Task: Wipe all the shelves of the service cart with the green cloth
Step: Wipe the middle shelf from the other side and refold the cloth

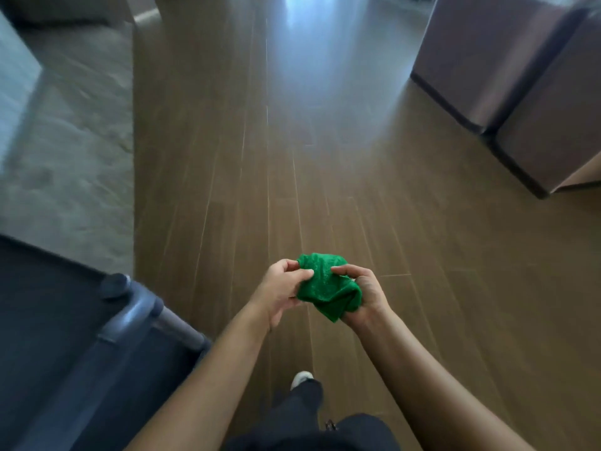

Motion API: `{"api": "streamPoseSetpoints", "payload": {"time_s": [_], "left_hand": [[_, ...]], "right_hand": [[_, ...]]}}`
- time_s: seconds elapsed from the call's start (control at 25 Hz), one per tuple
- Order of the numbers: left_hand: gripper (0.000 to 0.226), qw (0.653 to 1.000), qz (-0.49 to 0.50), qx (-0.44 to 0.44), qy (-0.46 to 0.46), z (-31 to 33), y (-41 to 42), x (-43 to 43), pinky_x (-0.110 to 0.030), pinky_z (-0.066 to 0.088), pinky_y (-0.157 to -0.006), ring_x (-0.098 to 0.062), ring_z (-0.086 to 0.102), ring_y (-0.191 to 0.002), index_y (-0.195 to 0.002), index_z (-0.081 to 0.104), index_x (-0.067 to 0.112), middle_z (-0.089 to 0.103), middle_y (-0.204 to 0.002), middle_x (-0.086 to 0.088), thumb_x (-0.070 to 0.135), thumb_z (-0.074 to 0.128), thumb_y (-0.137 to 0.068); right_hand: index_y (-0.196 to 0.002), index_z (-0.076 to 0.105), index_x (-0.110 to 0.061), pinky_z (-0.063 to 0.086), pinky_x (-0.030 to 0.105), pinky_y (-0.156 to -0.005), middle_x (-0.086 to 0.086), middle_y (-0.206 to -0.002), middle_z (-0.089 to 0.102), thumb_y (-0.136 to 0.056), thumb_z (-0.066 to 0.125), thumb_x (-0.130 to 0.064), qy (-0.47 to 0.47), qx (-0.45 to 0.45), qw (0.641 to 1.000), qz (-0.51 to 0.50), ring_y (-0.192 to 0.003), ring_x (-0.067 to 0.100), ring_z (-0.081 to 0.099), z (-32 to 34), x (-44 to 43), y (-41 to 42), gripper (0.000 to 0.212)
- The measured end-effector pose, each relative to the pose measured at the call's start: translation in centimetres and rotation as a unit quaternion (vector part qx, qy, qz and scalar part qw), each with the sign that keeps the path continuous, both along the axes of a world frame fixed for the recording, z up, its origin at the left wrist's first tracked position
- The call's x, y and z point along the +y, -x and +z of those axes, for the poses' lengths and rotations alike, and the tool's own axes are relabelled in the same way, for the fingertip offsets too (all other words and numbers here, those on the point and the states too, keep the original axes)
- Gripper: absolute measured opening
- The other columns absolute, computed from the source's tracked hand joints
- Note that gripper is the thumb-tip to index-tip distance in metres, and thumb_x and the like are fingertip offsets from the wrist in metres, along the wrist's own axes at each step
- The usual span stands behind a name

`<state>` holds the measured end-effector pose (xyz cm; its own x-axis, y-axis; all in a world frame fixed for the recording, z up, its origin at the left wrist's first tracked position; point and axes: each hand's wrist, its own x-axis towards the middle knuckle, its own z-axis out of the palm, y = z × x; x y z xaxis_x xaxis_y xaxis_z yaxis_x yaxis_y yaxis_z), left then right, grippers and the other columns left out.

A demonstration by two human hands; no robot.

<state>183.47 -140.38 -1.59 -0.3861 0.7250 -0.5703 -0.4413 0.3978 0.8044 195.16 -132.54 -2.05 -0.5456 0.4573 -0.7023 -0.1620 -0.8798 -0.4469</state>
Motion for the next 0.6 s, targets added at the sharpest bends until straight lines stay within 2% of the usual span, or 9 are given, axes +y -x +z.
{"api": "streamPoseSetpoints", "payload": {"time_s": [0.08,0.24,0.4,0.6], "left_hand": [[0.025,1.000,0.013,0.020,0.005,0.3,2.5,2.3,-0.037,0.057,-0.073,-0.030,0.066,-0.098,-0.114,0.052,0.003,0.064,-0.111,-0.019,0.005,0.059,-0.091],[0.020,0.994,0.106,0.017,0.007,0.5,8.2,6.9,-0.024,0.052,-0.052,-0.020,0.064,-0.084,-0.107,0.054,0.007,0.065,-0.102,-0.013,0.002,0.060,-0.088],[0.020,0.979,0.205,0.020,0.015,0.4,13.8,10.7,-0.025,0.053,-0.052,-0.017,0.062,-0.077,-0.104,0.054,0.009,0.064,-0.091,-0.009,0.001,0.060,-0.087],[0.015,0.940,0.337,0.038,0.027,1.1,21.6,14.6,-0.022,0.050,-0.048,-0.016,0.061,-0.072,-0.093,0.055,0.013,0.064,-0.086,-0.008,0.002,0.062,-0.085]], "right_hand": [[-0.099,0.061,0.003,0.057,0.038,-0.065,0.020,-0.082,0.070,-0.069,0.051,-0.004,0.005,0.001,1.000,0.020,-0.065,0.032,0.069,0.3,2.7,2.9,0.032],[-0.101,0.061,0.003,0.051,0.039,-0.067,0.019,-0.082,0.070,-0.072,0.051,-0.005,0.001,-0.014,0.996,0.087,-0.064,0.032,0.069,0.4,8.6,10.2,0.032],[-0.105,0.060,0.002,0.050,0.038,-0.066,0.019,-0.083,0.069,-0.068,0.051,-0.004,0.002,-0.013,0.986,0.163,-0.065,0.032,0.068,0.5,13.4,17.7,0.038],[-0.101,0.060,0.002,0.052,0.037,-0.065,0.020,-0.082,0.070,-0.072,0.050,-0.004,-0.008,0.007,0.954,0.301,-0.066,0.032,0.069,0.7,19.3,28.5,0.032]]}}
